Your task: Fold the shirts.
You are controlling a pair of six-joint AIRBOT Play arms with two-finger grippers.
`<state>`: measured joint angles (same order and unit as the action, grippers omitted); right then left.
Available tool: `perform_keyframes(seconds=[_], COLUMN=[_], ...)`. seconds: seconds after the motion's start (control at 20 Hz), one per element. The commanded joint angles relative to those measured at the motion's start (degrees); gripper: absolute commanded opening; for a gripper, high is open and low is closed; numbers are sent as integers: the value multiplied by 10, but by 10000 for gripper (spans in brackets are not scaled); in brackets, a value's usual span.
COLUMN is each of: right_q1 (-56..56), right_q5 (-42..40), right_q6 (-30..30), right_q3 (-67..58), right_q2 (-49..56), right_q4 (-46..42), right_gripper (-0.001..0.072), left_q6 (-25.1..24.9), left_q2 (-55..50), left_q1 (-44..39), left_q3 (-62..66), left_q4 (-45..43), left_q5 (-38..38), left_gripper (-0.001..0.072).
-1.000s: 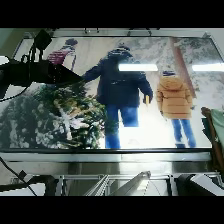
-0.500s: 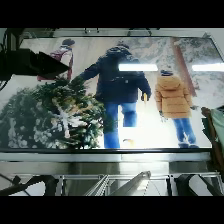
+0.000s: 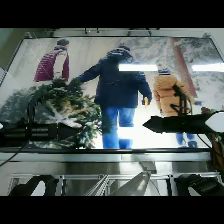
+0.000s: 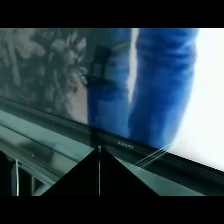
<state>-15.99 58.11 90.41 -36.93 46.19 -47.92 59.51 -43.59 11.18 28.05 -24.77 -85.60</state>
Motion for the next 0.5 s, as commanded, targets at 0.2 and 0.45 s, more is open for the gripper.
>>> perform_keyframes(seconds=[0.2, 0.45], right_q1=[-63, -63], right_q5=[-52, -52], right_q6=[4, 4], right_q3=[18, 18], right_q2=[42, 46], right_q4=[6, 6], right_gripper=[20, 20], left_q6=[1, 1], left_q2=[120, 187], left_q1=[57, 76], left_q3=[-71, -71], left_q4=[-11, -11], left_q5=[18, 17], left_gripper=[24, 23])
